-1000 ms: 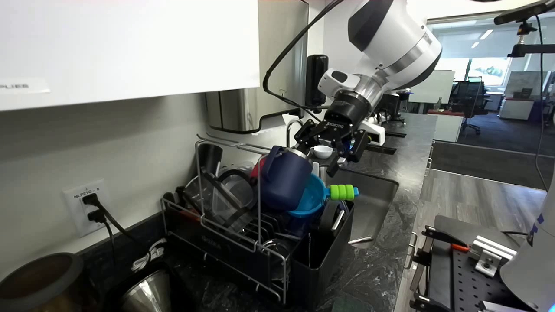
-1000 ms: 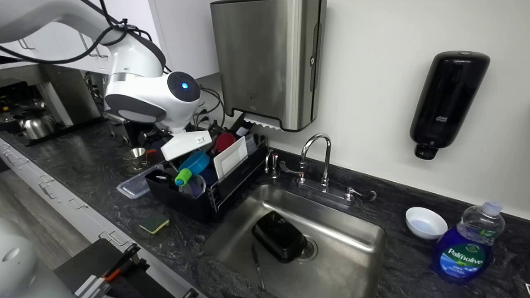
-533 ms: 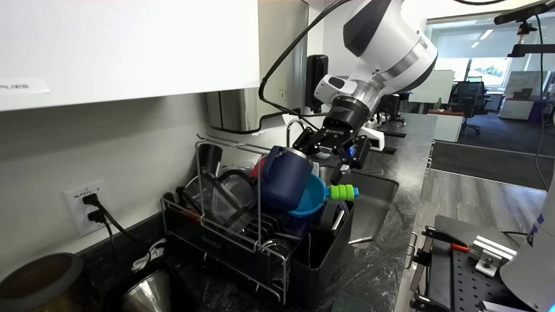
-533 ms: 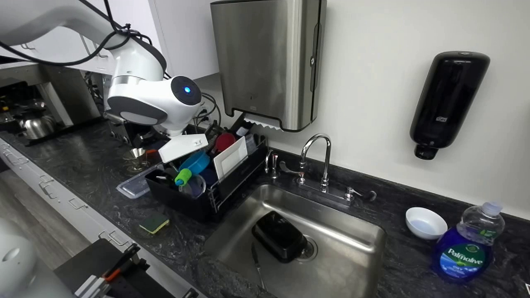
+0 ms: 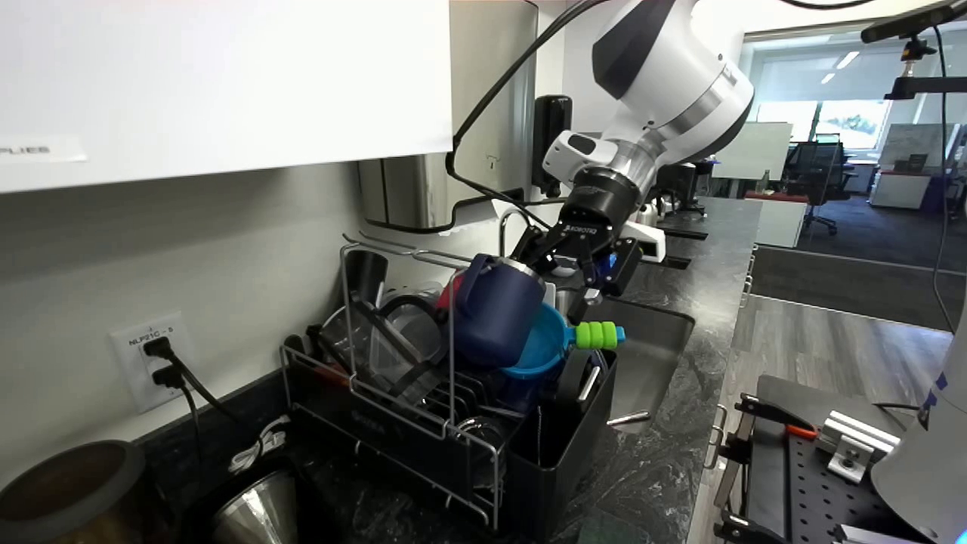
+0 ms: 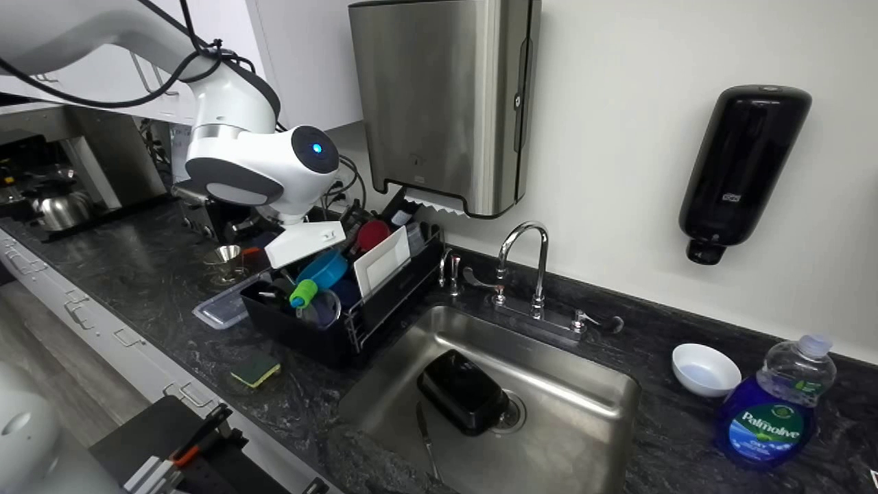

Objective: Pick up the blue cup and place it in the sink

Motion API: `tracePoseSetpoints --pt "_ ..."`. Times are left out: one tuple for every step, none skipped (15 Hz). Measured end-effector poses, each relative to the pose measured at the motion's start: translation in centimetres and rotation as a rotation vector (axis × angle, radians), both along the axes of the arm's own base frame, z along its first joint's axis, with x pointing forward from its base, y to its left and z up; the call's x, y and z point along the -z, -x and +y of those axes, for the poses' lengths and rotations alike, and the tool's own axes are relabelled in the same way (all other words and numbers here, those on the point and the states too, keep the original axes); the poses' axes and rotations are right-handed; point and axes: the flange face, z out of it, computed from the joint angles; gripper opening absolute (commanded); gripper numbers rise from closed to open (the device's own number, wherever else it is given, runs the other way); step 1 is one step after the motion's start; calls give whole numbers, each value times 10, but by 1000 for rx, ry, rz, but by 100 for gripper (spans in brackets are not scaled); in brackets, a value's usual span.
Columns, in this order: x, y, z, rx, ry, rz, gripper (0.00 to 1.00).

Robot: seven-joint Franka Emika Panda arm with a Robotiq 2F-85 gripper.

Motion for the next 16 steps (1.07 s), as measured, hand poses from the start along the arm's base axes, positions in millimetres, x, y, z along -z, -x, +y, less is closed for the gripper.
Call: tracePoseSetpoints --pt "0 0 0 -3 0 1 44" --pt "0 0 -1 -6 -1 3 38" --pt "0 1 -1 -10 0 4 30" --pt "0 1 -2 -13 0 5 24" --pt "0 1 -3 -14 1 6 16" --pt "0 1 -3 -14 2 6 10" --pt "0 0 -4 -15 3 5 2" --pt "0 0 -5 -15 5 4 1" --pt "0 0 -6 -15 7 3 0" --pt "0 -1 -6 -17 8 3 0" --pt "-2 -1 -6 -21 4 1 1" --pt "-4 -2 -5 -28 -2 -1 2" --pt "-4 -2 -5 -30 -2 -1 2" --pt "-4 -2 -5 -30 -2 0 2" --pt "-4 -2 -5 -30 -3 0 2" --pt "-4 -2 -6 -30 -5 1 2"
